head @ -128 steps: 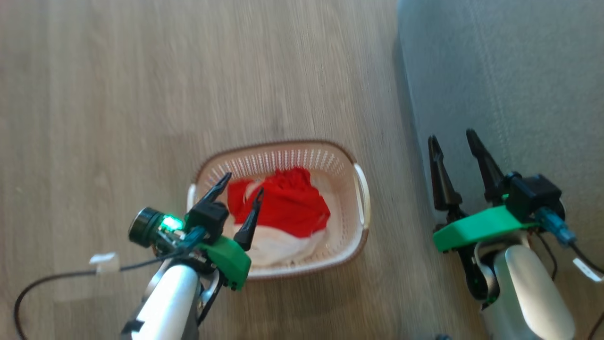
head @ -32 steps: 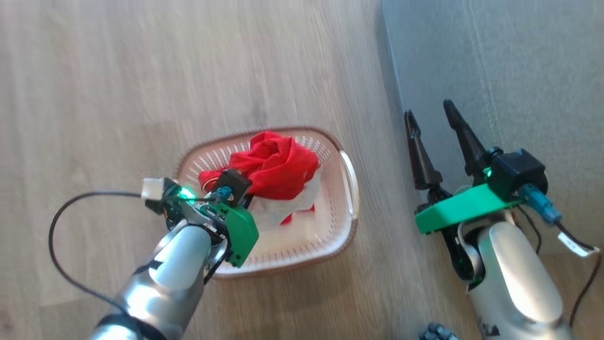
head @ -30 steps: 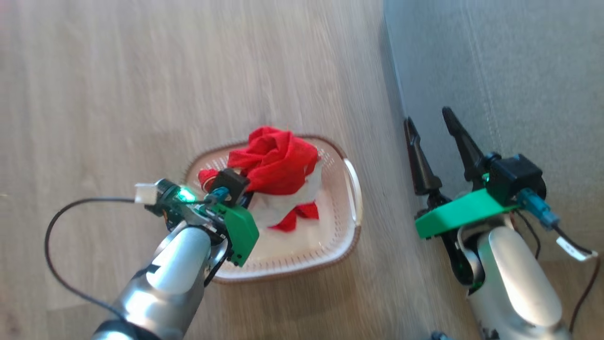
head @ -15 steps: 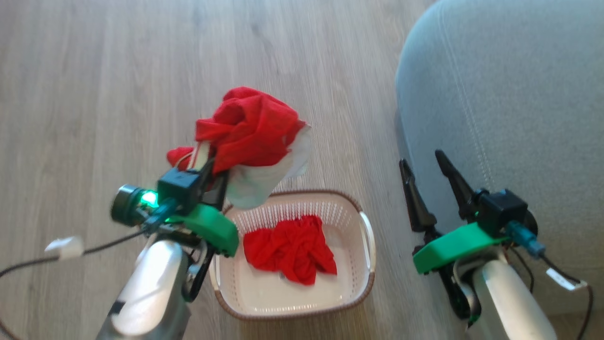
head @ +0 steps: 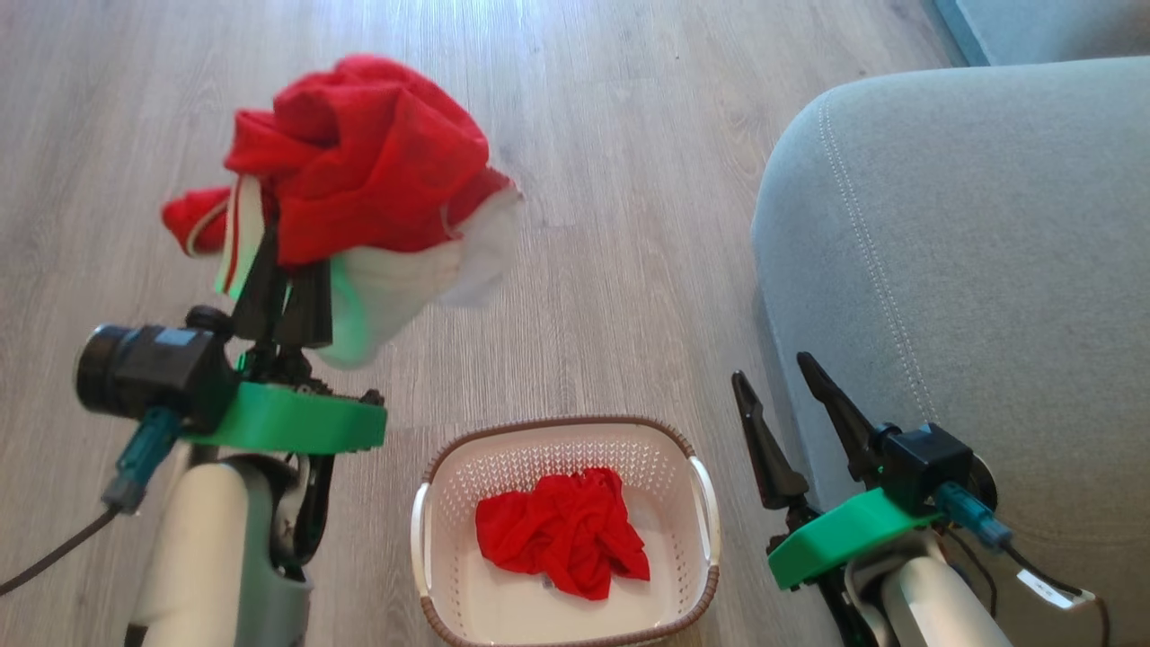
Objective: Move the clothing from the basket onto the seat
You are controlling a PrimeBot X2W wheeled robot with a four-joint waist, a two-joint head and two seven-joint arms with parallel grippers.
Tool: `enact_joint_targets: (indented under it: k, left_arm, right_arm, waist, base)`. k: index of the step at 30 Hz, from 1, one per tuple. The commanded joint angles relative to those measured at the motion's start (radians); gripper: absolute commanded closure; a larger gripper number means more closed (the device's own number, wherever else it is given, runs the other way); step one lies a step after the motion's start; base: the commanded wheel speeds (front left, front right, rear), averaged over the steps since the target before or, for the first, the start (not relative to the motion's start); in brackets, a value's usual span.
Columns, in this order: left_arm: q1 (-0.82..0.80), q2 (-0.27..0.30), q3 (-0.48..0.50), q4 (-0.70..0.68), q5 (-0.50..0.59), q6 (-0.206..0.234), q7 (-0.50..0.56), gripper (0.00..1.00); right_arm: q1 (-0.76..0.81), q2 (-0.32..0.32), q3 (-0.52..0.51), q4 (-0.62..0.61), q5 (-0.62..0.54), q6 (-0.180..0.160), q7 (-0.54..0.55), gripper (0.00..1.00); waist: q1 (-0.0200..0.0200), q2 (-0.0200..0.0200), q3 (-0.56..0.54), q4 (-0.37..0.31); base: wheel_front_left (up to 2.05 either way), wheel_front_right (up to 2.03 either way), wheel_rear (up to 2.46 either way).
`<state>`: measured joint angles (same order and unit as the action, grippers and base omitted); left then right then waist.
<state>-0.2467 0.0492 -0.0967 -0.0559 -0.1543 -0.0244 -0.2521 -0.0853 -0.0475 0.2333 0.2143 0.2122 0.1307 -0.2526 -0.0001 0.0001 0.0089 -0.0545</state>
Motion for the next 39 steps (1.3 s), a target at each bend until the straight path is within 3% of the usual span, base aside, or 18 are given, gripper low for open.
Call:
enact_joint_targets:
  k: [1, 9, 16, 22, 39]
  left_arm:
    - [-0.031, 0.002, 0.031, -0.053, 0.002, -0.009, -0.01, 1.0]
    - [-0.028, 0.001, -0.064, -0.078, 0.001, -0.046, -0.01, 1.0]
    - [-0.019, 0.001, -0.197, 0.013, 0.026, -0.091, -0.01, 1.0]
    - [-0.02, 0.001, -0.275, 0.08, 0.016, -0.104, -0.01, 1.0]
    - [-0.041, 0.012, -0.279, 0.117, 0.002, -0.106, -0.01, 1.0]
  right_arm:
    - [-0.012, -0.003, 0.028, -0.042, -0.002, 0.0, -0.009, 0.0]
    - [0.006, -0.003, 0.043, -0.065, 0.001, 0.0, -0.009, 0.0]
    - [0.006, -0.003, 0.049, -0.087, -0.004, 0.0, -0.009, 0.0]
    - [0.014, -0.003, 0.051, -0.097, 0.001, 0.0, -0.009, 0.0]
    - [0.011, -0.003, 0.044, -0.084, 0.011, 0.0, -0.009, 0.0]
  waist:
    - [0.0001, -0.0001, -0.003, 0.0]
    - [0.0001, -0.0001, -0.015, 0.002]
    - [0.0001, -0.0001, -0.005, 0.001]
    - [0.0001, -0.0001, 0.003, -0.001]
    - [0.0001, -0.0001, 0.007, -0.007]
  base:
    - [0.0, 0.0, 0.0]
    - [0.0, 0.0, 0.0]
    - [0.0, 0.0, 0.0]
    - [0.0, 0.0, 0.0]
    - [0.0, 0.0, 0.0]
